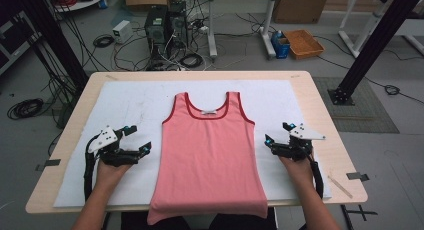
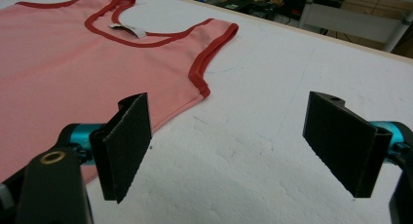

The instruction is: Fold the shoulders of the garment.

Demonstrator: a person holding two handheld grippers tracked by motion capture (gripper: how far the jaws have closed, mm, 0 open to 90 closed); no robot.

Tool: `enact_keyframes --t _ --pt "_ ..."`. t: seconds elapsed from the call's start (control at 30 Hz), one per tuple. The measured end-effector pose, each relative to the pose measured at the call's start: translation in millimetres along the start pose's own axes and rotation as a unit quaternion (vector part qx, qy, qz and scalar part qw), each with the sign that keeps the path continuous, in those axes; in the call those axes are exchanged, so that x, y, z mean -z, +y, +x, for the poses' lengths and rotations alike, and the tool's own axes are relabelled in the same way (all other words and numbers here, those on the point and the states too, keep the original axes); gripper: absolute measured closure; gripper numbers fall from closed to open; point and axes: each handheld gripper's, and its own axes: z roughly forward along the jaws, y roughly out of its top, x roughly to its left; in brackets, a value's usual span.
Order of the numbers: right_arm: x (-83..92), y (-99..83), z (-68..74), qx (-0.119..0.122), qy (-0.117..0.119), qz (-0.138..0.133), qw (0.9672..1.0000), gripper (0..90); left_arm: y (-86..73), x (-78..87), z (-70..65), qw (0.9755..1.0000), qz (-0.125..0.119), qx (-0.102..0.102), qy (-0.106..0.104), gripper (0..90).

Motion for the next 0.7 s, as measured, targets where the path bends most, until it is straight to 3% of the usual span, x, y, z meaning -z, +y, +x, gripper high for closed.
enact_keyframes --t 0.37,0.5,0.7 --pt "0.0 -0.1 2.0 0.009 -0.003 -0.001 1.0 17.6 0.1 -0.3 3.2 0.9998 -0.001 0.017 0.004 10.0" --pt "-0.3 0.1 2.0 0.009 -0.002 0.001 1.0 17.6 0.3 -0.6 0.9 1.0 0.002 0.005 0.005 10.0" --pt "-0.8 3.0 -3.6 -0.017 -0.001 0.003 0.9999 17.6 0.5 -1.1 -0.4 0.9999 0.005 -0.001 0.009 10.0"
